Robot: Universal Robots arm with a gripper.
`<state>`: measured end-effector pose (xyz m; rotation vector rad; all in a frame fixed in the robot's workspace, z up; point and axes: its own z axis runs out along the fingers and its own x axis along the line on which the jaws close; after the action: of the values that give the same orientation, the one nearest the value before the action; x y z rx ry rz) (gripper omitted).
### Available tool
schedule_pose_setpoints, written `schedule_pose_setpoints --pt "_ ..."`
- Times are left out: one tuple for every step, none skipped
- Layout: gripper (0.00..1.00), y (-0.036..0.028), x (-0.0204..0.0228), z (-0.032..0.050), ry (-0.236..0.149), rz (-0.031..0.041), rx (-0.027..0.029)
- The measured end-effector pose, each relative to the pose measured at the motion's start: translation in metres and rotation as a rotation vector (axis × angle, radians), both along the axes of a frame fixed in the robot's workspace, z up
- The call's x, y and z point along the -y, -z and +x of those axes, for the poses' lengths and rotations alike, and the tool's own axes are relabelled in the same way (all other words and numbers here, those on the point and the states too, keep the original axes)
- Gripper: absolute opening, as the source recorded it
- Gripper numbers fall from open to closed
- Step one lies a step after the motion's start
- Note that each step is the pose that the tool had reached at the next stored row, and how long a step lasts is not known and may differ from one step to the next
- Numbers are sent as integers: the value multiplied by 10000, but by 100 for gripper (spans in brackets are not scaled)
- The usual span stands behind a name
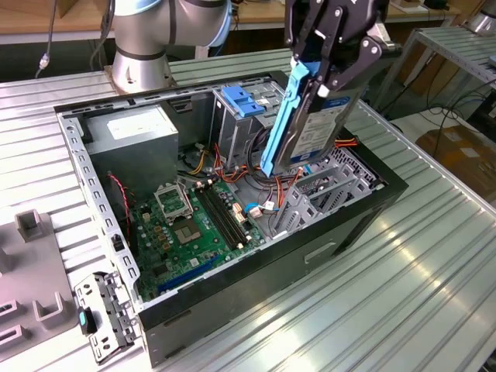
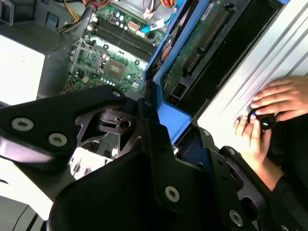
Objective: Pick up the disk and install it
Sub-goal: 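Insert the disk into the insertion slot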
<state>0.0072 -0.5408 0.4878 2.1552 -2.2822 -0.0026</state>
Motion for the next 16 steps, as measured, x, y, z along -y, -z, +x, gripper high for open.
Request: schedule_pose_setpoints --pt "37 6 4 53 -1 2 1" --pt "37 12 10 70 -2 2 0" --pt "37 20 17 76 -3 1 2" --pt "37 30 32 78 -5 1 18" --pt "37 34 41 78 -8 1 40" --pt "37 40 50 79 -18 0 73" --pt "37 45 55 80 -25 1 97" --pt "37 54 61 80 -32 2 117" --pt "37 60 66 81 -41 0 119" --pt "37 73 73 88 -93 2 121" --pt "37 84 79 99 -160 1 120" --pt "37 91 83 108 -200 0 120" --pt "37 109 91 148 -246 2 120" --pt "37 127 97 240 -268 1 120" --pt "37 140 100 310 -284 2 120" --pt "37 152 102 371 -305 2 120"
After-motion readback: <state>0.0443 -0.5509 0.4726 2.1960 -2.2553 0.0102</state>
